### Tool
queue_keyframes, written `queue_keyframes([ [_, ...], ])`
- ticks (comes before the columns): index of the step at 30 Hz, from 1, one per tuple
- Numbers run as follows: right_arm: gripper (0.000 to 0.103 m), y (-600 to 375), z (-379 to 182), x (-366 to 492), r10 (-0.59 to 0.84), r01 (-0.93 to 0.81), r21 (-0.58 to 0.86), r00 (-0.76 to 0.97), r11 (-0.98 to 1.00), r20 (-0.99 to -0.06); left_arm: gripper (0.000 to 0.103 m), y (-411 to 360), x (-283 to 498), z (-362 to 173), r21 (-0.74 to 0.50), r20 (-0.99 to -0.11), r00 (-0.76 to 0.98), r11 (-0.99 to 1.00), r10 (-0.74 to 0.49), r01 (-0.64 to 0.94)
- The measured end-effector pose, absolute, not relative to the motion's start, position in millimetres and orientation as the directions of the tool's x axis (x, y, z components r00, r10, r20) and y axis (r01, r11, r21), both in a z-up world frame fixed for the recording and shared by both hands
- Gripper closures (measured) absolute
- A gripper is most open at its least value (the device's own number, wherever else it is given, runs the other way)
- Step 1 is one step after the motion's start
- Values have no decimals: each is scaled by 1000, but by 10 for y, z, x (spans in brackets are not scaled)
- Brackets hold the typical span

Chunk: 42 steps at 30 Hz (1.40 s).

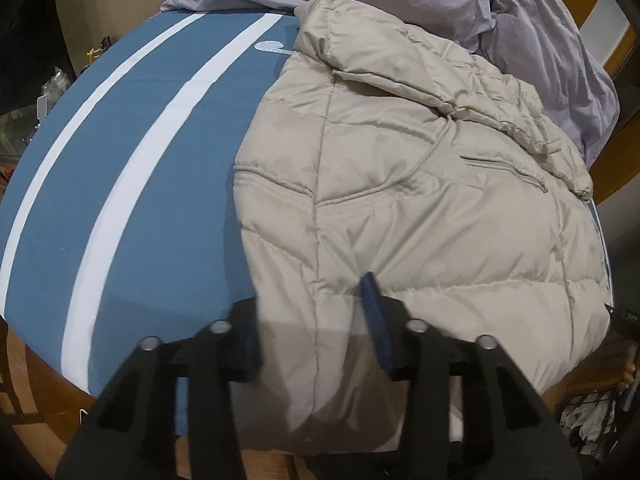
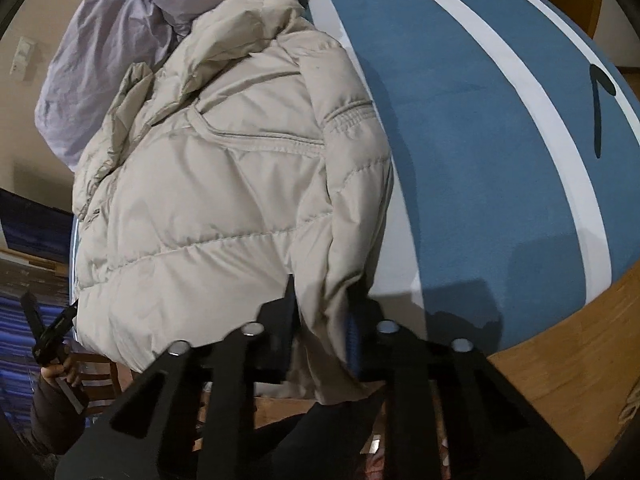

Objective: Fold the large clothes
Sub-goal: 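Grasp the jacket hem with the left gripper while the right gripper grasps it too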

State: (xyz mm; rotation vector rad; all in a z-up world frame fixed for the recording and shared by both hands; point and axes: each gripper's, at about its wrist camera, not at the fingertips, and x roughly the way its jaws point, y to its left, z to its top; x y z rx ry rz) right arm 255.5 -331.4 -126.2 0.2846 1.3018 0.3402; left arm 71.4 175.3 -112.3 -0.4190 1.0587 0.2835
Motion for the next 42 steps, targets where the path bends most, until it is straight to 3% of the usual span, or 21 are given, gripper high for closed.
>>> queue_keyframes([
  [4, 86, -3276, -1205, 2540, 390, -97, 378, 252, 921, -886, 87, 1701, 696, -1055, -209, -875, 483, 887, 18, -412],
  [7, 87, -3298, -1134, 2516, 401, -92, 392, 276, 915, -873, 91, 1685, 705, -968, -214, -870, 492, 882, 22, -419],
  [10, 87, -3325, -1026, 2517, 420, -95, 412, 307, 906, -854, 93, 1699, 708, -843, -224, -860, 509, 880, 24, -420],
  [11, 95, -3328, -966, 2524, 425, -100, 416, 322, 904, -846, 93, 1700, 714, -790, -223, -856, 516, 882, 27, -416],
  [26, 95, -3059, -421, 2902, 413, -190, 366, 432, 911, -802, 94, 1751, 1125, -93, -191, -786, 613, 907, 87, -374],
  [42, 95, -2763, 171, 4006, 437, -223, 378, 534, 899, -724, 94, 2024, 2026, 534, -199, -719, 673, 876, 174, -439],
])
